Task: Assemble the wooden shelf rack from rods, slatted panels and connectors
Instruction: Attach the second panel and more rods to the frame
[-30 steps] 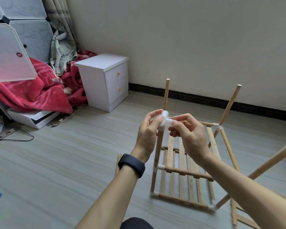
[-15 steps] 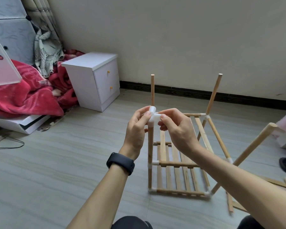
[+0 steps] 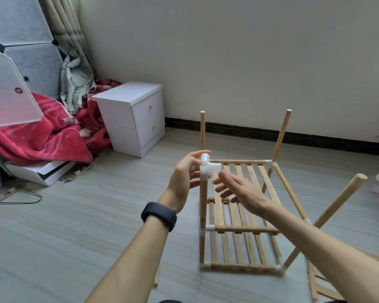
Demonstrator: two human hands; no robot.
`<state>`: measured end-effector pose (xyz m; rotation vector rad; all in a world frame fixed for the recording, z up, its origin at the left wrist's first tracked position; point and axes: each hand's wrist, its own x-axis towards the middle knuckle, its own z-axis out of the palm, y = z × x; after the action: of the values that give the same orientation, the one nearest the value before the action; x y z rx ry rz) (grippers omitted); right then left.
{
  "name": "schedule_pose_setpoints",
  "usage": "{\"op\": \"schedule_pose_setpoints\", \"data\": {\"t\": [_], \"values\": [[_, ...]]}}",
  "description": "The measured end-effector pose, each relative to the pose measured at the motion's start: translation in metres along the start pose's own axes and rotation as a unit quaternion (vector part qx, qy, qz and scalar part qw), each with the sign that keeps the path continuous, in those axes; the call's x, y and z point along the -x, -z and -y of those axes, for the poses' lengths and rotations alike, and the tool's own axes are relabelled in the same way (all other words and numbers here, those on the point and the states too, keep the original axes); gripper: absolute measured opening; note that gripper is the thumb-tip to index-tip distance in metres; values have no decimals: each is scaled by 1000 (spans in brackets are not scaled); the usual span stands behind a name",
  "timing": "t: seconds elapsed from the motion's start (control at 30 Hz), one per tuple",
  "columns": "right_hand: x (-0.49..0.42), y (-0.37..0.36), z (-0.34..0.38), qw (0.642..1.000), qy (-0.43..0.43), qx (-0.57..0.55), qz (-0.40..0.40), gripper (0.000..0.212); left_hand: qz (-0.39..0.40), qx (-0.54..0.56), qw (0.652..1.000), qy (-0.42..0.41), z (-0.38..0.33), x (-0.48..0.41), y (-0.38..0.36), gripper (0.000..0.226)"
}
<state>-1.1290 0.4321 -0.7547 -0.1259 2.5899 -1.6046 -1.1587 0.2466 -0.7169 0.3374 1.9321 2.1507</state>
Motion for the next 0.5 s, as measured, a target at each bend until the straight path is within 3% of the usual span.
{"op": "schedule_pose_setpoints", "data": {"t": [0.1,0.2,0.27,0.4,0.5], "values": [[-10,-3,-30,967,-96,207,110,91,12,-21,1000,7,-9,-11,-13,28],[-15,-27,-63,856,-171,432,226,70,-2,-54,998,12,-8,-17,-27,25],[-14,-43,-74,800,-191,492,284,74,-33,-25,999,0,-2,-18,-35,22],[-14,-55,-69,787,-171,516,293,80,-149,16,988,-42,12,-20,-40,30],[-11,-54,-70,794,-147,519,281,70,-177,2,982,-71,14,-18,-51,27]]}}
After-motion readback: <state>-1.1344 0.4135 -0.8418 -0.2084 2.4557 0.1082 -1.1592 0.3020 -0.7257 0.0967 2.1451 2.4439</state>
